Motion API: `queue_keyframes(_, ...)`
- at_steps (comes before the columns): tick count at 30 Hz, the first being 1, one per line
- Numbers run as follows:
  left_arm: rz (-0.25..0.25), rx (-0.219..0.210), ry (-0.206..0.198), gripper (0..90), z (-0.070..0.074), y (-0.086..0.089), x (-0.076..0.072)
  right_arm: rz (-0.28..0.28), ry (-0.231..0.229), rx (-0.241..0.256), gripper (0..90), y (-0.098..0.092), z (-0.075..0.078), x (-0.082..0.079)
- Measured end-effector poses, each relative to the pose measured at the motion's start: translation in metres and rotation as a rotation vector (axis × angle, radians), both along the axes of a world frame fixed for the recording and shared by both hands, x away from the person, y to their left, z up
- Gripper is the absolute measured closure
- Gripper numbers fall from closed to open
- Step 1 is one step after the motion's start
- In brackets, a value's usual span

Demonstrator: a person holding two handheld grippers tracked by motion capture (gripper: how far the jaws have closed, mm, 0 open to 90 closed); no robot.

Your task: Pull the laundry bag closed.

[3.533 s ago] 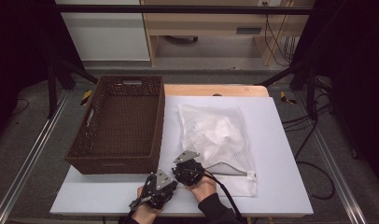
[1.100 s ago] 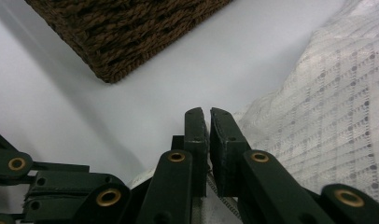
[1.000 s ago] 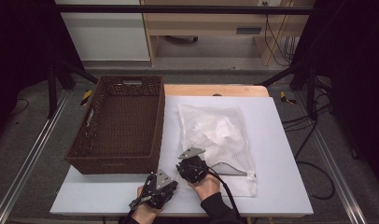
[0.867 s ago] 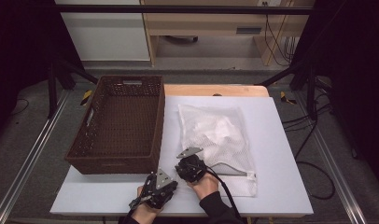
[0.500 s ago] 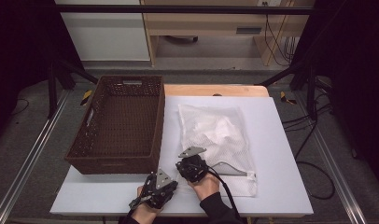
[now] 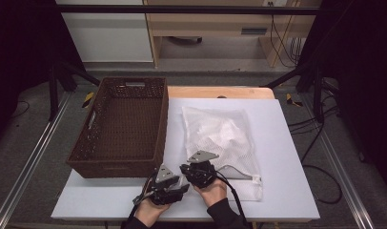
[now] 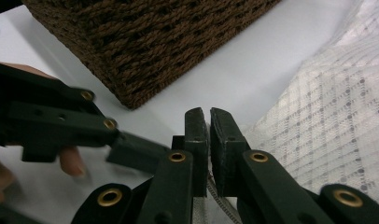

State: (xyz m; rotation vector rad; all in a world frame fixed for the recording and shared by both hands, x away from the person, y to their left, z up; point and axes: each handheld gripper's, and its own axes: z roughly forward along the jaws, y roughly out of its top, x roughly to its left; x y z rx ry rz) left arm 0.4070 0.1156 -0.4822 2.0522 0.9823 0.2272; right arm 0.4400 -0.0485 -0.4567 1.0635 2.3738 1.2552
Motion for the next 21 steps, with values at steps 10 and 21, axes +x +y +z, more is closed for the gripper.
queue_keyframes(10,0.003,0.078,-0.018,87.3,0.0,-0.006,-0.008,-0.003,0.05,-0.047,75.6,0.0,-0.009,0.002)
queue_keyframes(21,0.012,0.108,-0.037,87.2,0.001,-0.009,-0.013,0.003,0.132,-0.066,80.1,0.01,-0.019,0.01)
